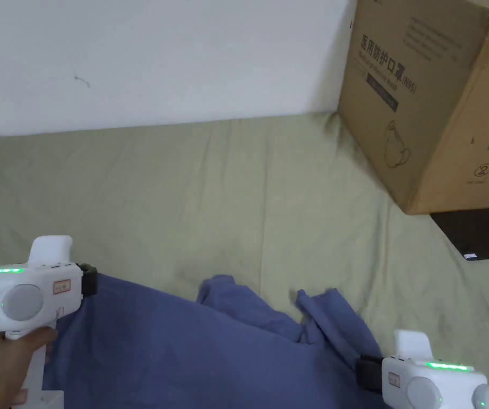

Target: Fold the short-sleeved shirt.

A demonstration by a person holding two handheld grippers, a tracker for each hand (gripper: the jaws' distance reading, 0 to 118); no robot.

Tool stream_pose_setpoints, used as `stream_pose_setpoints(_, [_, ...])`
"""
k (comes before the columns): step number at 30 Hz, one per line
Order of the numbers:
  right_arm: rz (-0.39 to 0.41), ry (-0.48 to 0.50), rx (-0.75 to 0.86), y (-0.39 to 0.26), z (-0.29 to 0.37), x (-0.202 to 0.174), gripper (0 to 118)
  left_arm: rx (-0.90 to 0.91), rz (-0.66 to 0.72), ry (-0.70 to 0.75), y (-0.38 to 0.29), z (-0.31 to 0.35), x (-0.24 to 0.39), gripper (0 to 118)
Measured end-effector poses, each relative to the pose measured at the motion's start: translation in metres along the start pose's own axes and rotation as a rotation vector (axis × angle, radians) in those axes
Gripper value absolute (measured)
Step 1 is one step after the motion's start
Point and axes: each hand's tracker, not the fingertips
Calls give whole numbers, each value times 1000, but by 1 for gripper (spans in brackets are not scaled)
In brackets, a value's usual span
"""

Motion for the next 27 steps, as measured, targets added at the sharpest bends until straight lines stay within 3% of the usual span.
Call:
stream_pose_setpoints(2, [4,23,-10,-6,-5,2,59,6,12,4,-3,1,-3,3])
stream_pose_setpoints(4, [4,21,19,-9,0,2,47,4,25,11,-8,6,-3,3])
stream_pose_setpoints(5, [2,30,32,-7,7,2,13,3,29,14,-10,8,-3,3])
stream_pose_setpoints(6, [-2,43,52,-5,14,2,4,3,34,18,-13,7,-7,3])
stream_pose_setpoints(16, [159,77,327,32,113,-20,3,118,130,9,-17,70,-21,3])
stream_pose_setpoints(21, [195,111,489,79,163,-38,3,224,142,25,10,113,-34,3])
stream_pose_setpoints(27, [177,169,679,156,219,-60,3,353,142,69,73,159,-61,3])
